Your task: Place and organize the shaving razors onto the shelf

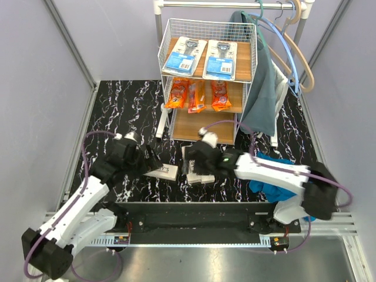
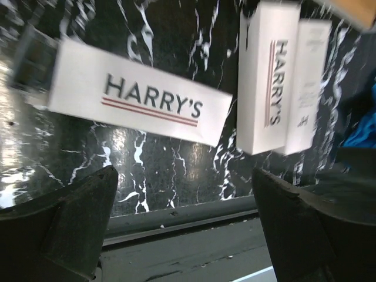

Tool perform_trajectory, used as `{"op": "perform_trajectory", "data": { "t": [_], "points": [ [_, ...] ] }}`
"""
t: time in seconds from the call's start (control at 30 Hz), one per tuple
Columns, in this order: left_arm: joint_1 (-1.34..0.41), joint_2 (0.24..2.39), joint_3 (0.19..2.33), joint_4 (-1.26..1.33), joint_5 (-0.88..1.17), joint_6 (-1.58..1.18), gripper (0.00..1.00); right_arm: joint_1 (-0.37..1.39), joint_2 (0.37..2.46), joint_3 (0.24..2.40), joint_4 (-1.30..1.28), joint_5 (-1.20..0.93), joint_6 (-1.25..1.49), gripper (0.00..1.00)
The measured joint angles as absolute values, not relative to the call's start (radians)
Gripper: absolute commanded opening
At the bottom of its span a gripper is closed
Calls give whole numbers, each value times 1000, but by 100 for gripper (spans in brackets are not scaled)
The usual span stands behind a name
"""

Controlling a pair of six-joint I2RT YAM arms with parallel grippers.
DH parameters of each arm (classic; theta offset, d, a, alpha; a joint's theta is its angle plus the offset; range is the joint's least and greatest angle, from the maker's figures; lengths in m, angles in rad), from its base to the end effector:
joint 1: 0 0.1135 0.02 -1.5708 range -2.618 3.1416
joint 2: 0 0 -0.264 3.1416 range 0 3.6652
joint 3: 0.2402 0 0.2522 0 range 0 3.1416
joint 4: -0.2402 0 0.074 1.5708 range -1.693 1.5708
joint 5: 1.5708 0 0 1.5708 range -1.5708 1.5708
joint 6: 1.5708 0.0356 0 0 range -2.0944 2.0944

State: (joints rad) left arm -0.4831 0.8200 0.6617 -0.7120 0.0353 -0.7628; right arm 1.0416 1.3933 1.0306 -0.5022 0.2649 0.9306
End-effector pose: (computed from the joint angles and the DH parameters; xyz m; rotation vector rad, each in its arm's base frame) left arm 0.1428 -0.0763 0.2434 -0.3368 2.5098 -0.5760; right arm 0.1565 0.2491 0.2601 -0.0160 2.4813 0.5790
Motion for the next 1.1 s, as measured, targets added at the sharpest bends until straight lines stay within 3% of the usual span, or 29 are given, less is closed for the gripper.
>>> {"op": "perform_trajectory", "data": {
  "t": [0.13, 0.33, 0.43, 0.77, 1.1],
  "points": [
    [-264, 803, 743, -756, 92, -720, 99, 1110, 1610, 1120, -499, 258, 797, 100],
    [234, 849, 802, -798, 369, -570, 99, 1119, 1751, 1246, -427, 216, 587, 100],
    [344, 910, 803, -822, 478, -514, 99, 1119, 1810, 1315, -384, 180, 482, 100],
    [373, 938, 803, -846, 621, -422, 99, 1119, 2053, 1551, -388, -9, 219, 100],
    [373, 938, 802, -845, 663, -400, 99, 1119, 2114, 1619, -434, 34, 78, 100]
  ]
}}
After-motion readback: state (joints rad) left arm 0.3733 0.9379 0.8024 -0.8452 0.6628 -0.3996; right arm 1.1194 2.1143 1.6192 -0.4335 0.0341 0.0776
